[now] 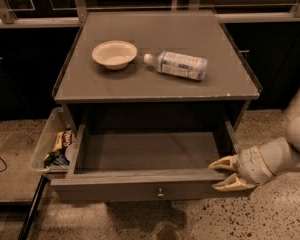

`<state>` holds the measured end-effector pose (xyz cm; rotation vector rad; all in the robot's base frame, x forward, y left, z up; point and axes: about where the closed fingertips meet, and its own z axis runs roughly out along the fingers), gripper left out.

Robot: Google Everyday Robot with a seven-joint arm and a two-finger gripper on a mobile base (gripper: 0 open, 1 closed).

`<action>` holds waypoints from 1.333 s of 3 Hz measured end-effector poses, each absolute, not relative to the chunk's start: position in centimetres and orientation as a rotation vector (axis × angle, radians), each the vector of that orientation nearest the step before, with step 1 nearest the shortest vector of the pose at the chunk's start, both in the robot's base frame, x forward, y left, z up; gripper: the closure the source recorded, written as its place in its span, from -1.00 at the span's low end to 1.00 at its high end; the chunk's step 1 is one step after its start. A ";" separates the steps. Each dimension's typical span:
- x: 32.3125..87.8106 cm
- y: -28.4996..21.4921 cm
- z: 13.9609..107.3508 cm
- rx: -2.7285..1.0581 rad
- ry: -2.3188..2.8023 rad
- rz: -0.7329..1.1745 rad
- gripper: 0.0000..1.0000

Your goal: Open top drawer

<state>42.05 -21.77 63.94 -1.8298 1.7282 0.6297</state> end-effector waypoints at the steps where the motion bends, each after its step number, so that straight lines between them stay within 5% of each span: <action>1: 42.1 -21.8 63.9 -1.830 1.728 0.630 0.18; 3: 42.1 -21.8 64.0 -1.830 1.728 0.630 -0.76; 4: 42.3 -21.7 65.4 -1.851 1.701 0.607 -1.00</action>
Offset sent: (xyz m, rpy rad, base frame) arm 0.0000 0.0000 0.0000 0.0000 0.0000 0.0000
